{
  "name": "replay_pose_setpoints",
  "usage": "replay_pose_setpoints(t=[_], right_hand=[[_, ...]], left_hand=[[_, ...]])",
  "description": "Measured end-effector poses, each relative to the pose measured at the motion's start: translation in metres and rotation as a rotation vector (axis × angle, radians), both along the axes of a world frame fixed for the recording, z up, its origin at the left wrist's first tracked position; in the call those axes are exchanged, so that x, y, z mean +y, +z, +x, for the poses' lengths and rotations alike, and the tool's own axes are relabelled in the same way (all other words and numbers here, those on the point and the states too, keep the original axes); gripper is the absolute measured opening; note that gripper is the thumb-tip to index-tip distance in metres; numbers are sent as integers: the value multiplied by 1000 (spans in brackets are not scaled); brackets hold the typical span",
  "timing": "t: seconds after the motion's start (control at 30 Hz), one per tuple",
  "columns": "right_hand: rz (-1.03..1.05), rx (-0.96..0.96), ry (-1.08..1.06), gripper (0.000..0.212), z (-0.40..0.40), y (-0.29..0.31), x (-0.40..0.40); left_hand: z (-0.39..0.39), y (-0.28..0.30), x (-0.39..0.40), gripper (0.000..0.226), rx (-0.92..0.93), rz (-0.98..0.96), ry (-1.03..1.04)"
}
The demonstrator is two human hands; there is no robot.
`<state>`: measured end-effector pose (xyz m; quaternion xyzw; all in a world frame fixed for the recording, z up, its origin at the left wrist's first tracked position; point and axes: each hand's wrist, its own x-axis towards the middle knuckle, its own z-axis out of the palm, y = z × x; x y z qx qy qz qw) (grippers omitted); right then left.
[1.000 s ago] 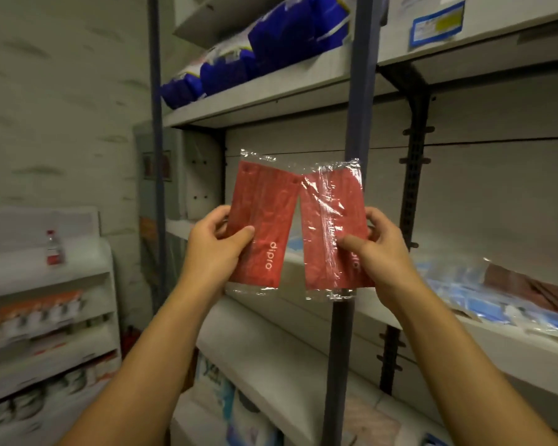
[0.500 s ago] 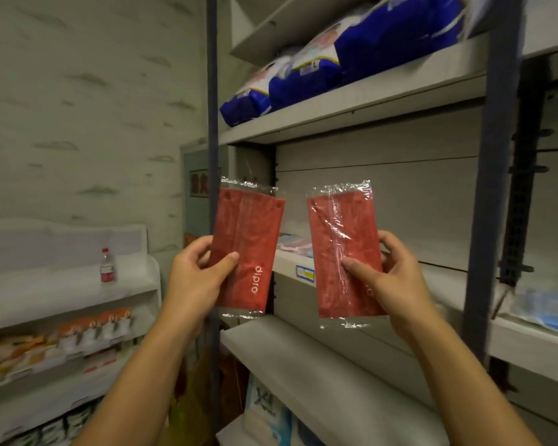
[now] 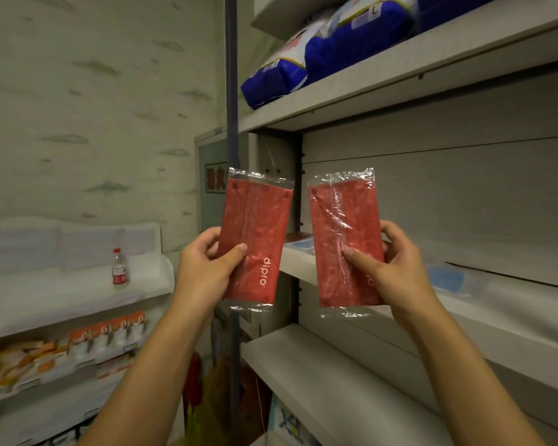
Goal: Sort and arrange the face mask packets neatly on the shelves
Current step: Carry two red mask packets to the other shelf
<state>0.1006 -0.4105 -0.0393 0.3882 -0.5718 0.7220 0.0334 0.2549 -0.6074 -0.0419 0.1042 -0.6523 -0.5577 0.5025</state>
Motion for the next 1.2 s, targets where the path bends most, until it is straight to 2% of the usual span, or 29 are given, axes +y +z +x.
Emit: replay_pose_setpoints(t=[0.5,0.9,1.2], right_hand=[[9,1,-24,33,-136,21,-106],[35,33,-146,34,-185,20,-186],[-20,66,-288,30,-199,39,-248]], left_hand=[[-132,19,-110,20,14,5,-1],[-206,23,-208,20,34,-8,-120],[-273,33,-287,21,-53,-42,-283]])
